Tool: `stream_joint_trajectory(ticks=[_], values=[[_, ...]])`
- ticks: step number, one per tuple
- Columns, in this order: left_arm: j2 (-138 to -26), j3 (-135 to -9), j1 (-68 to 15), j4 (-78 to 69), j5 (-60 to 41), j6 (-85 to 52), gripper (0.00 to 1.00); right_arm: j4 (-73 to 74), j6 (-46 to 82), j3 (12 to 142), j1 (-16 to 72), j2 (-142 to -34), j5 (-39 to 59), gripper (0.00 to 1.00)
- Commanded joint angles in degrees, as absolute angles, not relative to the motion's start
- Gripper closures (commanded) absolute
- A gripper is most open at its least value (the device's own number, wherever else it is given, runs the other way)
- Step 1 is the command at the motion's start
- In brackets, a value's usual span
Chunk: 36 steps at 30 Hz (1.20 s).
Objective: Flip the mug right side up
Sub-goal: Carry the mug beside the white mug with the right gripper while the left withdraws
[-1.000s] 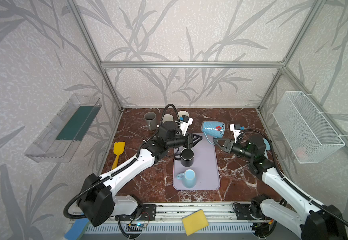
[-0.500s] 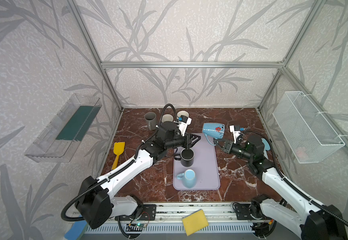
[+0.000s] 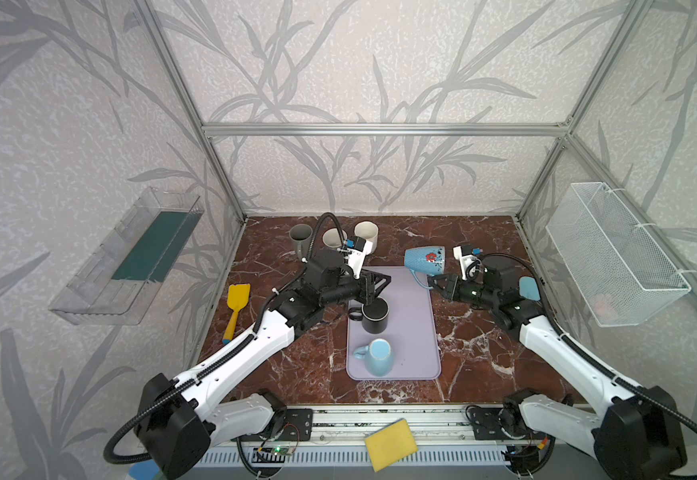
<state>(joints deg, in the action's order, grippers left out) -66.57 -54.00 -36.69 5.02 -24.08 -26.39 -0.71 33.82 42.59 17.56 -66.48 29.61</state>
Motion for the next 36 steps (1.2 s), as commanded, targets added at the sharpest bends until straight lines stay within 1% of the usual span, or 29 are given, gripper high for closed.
stream_joint_trajectory(ticks=[1,12,34,36], values=[[-64.04,-53.16,-36.73,6.63,-22.18,-25.14,0.67,-0.22,30.78,46.44,17.68,-68.46,29.26,1.00],[-58.22,-47.43,-36.67,7.06,-19.57,-27.78,0.68,-5.07,27.90,54.56,17.67,-79.31,30.60,1.00],[-48.94,-43.32,-36.70,12.36,-16.16,-28.81,0.69,-14.98,22.57,73.62,17.76,-97.46,25.71,1.00],[-48.48,-43.22,-36.72,12.83,-15.92,-28.73,0.70,-15.59,22.40,75.39,17.75,-100.66,25.60,1.00]])
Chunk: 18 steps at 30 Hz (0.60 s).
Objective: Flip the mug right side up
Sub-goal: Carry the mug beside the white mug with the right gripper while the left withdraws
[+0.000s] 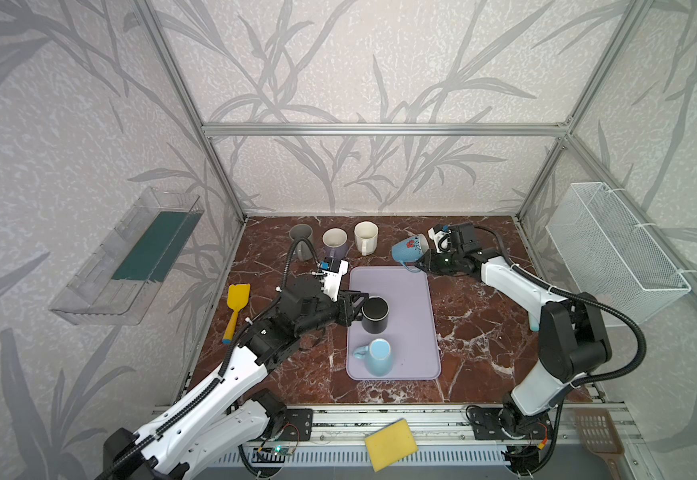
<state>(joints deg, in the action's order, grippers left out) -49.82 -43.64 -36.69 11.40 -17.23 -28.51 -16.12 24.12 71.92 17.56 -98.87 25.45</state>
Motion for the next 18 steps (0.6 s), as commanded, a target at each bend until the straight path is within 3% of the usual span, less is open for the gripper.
stream_joint_trajectory(ticks=[1,18], values=[[-48.15,-43.13,-36.72,13.00,-15.84,-28.71,0.69,-15.73,22.34,76.28,17.85,-101.70,25.72,1.00],[-46.22,-42.47,-36.68,14.59,-14.59,-28.93,0.71,-24.94,18.50,92.06,20.07,-114.62,17.95,1.00]])
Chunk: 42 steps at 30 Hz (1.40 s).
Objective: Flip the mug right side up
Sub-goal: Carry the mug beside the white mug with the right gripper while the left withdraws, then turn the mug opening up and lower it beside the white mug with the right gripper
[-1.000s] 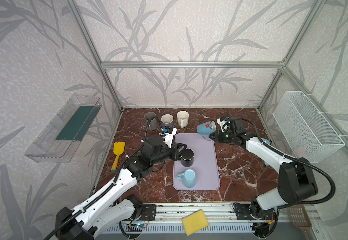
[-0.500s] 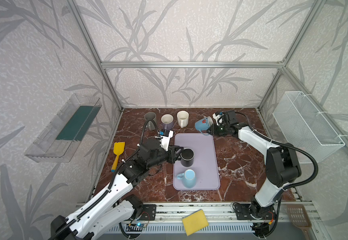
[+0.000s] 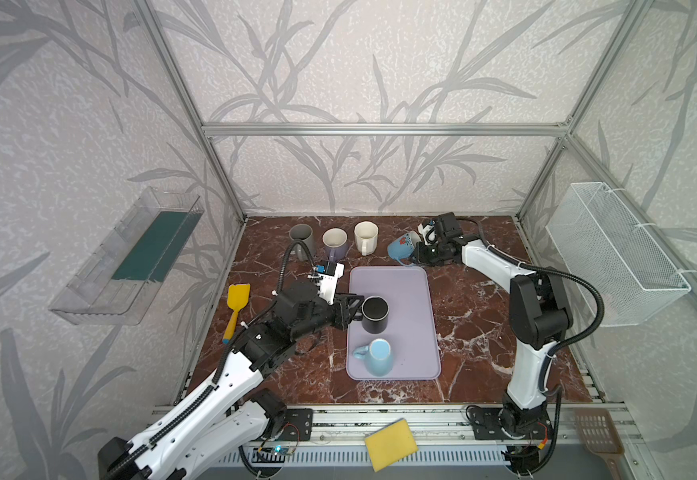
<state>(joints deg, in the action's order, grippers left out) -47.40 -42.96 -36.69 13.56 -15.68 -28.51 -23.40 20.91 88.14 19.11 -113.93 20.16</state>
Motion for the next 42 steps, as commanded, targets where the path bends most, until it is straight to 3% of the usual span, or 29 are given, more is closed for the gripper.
stream_joint_trajectory(ticks=[1,21,42], values=[[-46.11,-42.39,-36.72,14.67,-14.59,-29.20,0.71,-25.94,18.15,93.30,20.43,-115.44,17.03,1.00],[-42.60,-42.30,-36.68,17.77,-12.58,-28.38,0.72,-37.23,15.18,107.00,24.53,-123.58,4.80,1.00],[-40.07,-46.19,-36.71,25.96,-10.16,-26.20,0.72,-60.25,13.54,136.32,27.35,-138.56,-5.85,1.00]])
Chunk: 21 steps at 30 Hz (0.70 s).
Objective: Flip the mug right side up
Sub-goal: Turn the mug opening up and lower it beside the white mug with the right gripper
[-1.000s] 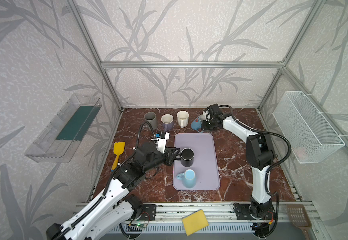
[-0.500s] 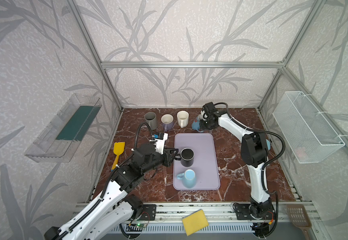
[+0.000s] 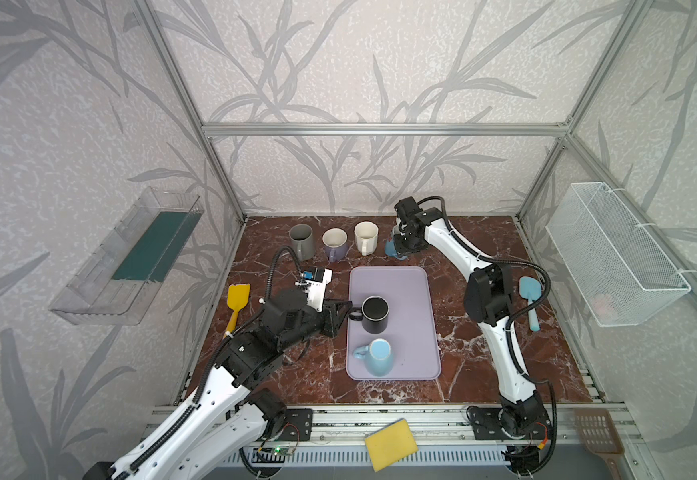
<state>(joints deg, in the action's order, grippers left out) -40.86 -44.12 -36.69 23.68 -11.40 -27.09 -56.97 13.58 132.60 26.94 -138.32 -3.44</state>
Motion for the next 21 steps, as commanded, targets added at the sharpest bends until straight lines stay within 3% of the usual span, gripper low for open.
stream_joint_trajectory(ticks=[1,8,21], values=[[-39.88,-46.22,-36.68,26.25,-10.09,-26.13,0.72,-61.10,13.63,137.52,27.51,-139.12,-6.27,1.00],[-38.60,-46.41,-36.74,28.22,-8.99,-26.03,0.73,-67.91,13.55,145.40,27.95,-143.03,-9.26,1.00],[-37.34,-46.50,-36.74,29.35,-9.12,-26.12,0.73,-67.86,14.46,146.85,28.21,-144.34,-12.74,1.00]])
